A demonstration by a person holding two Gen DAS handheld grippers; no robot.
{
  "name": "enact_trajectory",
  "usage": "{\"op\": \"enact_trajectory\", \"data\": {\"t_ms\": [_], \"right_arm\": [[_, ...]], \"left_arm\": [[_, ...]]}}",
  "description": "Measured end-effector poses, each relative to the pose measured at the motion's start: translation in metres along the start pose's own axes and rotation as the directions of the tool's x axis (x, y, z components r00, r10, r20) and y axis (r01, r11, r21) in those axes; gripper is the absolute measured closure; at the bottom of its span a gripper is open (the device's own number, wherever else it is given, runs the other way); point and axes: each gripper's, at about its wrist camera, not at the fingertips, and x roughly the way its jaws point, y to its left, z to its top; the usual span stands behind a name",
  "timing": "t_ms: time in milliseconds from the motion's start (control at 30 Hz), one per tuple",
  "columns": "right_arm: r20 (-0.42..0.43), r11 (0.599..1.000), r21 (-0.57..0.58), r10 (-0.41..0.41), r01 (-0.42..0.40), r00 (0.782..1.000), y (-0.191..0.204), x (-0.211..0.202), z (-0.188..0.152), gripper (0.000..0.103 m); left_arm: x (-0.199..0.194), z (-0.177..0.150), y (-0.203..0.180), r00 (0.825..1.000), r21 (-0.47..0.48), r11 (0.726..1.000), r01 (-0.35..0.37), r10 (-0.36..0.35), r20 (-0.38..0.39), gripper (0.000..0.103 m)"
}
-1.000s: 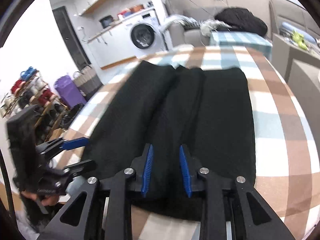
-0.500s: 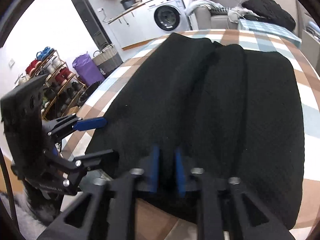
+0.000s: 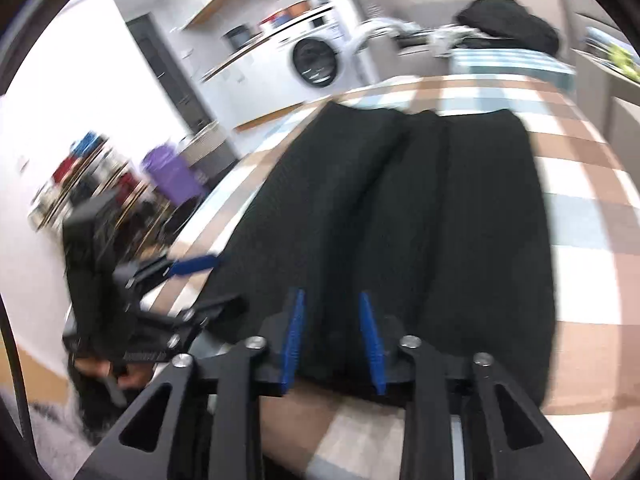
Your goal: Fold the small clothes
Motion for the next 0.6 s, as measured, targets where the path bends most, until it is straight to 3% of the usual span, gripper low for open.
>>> {"op": "enact_trajectory", "data": {"t_ms": [67,167,233,267,367,533,600], "right_arm": [[-0.039,0.999,0.042,-0.029,0.031,0.999,-0.011,0.012,0.0,0.072],[-0.057,0.997,0.077,-0.004,0.008,0.998,-0.018,0.031,0.001,0.072],[-0.043,0.998,0.061,-0.03,0.032,0.999,-0.013,0.036,0.006,0.085],[-0.034,0.998,0.053,-0.018,0.02,0.999,-0.011,0.036,0.007,0.097],[0.03,0.999,0.018,0.044,-0.045,0.999,-0.001,0.014,0.008,0.098],[-0.069,0.994,-0.016,-0.109,0.109,0.992,-0.006,0.024,-0.005,0.094],[-0.036,0.996,0.001,-0.084,0.084,0.996,-0.008,0.016,-0.006,0.085]], "left_arm": [[0.0,0.0,0.001,1.0,0.0,1.0,0.005,-0.005,0.0,0.027],[0.0,0.001,0.002,1.0,-0.008,1.0,0.012,-0.012,0.004,0.027],[0.0,0.001,0.003,1.0,-0.012,1.0,0.015,-0.015,0.005,0.027],[-0.001,0.001,0.004,1.0,-0.013,1.0,0.016,-0.015,0.006,0.027],[-0.003,0.002,0.006,1.0,-0.024,0.999,0.025,-0.025,0.016,0.027],[0.002,0.002,0.009,1.0,-0.027,1.0,0.009,-0.009,0.006,0.027],[0.001,0.003,0.008,1.0,-0.027,1.0,0.004,-0.004,0.007,0.027]]}}
